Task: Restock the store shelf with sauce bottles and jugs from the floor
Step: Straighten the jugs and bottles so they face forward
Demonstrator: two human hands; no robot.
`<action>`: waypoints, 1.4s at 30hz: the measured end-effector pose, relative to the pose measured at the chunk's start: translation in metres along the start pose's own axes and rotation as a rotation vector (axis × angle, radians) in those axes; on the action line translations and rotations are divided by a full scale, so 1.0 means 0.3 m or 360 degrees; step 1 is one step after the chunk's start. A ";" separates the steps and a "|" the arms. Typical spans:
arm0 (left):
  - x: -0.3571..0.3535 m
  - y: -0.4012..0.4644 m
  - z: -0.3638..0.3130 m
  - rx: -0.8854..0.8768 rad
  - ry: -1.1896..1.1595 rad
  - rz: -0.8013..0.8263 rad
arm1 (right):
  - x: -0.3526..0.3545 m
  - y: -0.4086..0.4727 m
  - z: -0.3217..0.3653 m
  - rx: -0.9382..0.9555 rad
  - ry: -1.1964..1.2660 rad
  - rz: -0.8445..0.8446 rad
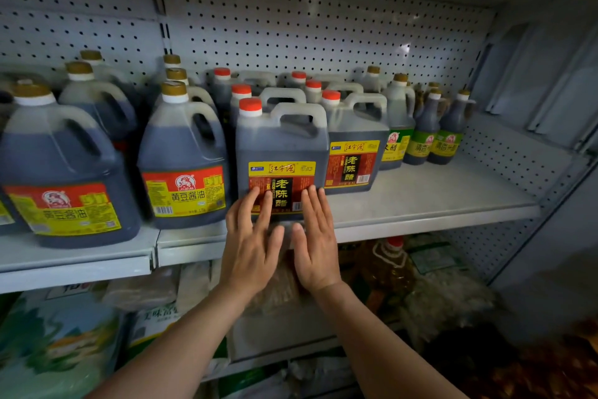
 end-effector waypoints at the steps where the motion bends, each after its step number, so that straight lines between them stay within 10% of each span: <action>1: -0.002 -0.005 0.005 0.0007 -0.0003 0.0010 | -0.002 0.000 -0.002 0.0006 -0.0001 -0.0015; 42: -0.011 0.012 0.047 0.0253 -0.0118 -0.0329 | -0.041 0.013 -0.083 0.0058 -0.0251 -0.0154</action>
Point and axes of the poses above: each hand's wrist, its own y-axis towards the middle knuckle, its own x-axis out of the back of the hand, z = x × y, the point moved 3 cm from there along y, towards the middle knuckle, and after that the axes turned 6 degrees about y, right-handed, at the moved point
